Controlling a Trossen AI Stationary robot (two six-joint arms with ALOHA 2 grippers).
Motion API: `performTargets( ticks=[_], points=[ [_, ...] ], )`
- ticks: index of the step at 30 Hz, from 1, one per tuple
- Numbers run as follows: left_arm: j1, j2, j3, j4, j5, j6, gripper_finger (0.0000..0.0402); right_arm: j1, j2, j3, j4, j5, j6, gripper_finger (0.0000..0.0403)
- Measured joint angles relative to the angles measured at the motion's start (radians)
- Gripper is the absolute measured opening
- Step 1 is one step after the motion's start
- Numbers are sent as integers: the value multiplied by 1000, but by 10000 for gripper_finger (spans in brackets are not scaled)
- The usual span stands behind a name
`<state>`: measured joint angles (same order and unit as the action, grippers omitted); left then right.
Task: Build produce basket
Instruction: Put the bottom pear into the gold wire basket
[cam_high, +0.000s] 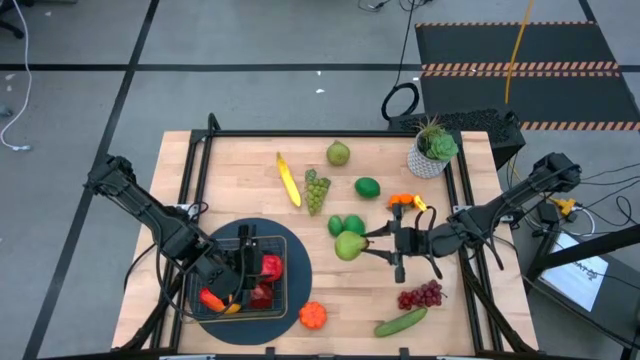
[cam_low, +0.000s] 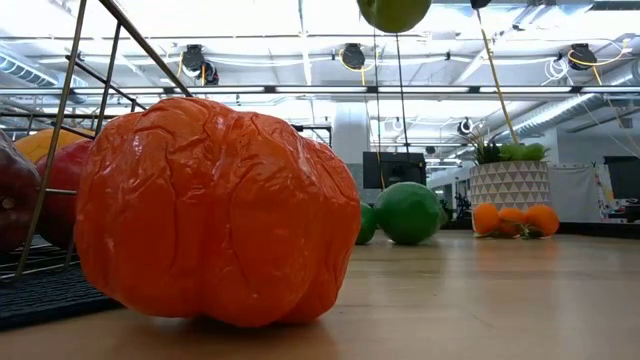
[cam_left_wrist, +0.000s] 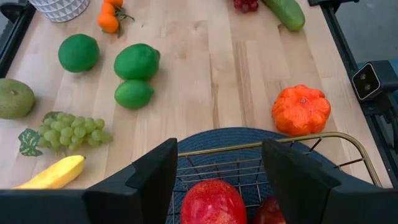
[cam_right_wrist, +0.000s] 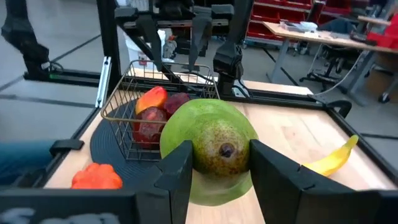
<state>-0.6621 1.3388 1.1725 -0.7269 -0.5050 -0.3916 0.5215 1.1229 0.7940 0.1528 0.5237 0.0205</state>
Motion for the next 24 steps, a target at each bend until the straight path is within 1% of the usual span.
performTargets(
  ticks=[8,16,24],
  points=[
    [0,0,0,0,0,2,232,65,5,0,1,-1,-194,139],
    [0,0,0,0,0,3,232,112,6,0,14,-1,-330,139],
    [0,0,0,0,0,5,232,157,12,0,110,0,-494,139]
  ],
)
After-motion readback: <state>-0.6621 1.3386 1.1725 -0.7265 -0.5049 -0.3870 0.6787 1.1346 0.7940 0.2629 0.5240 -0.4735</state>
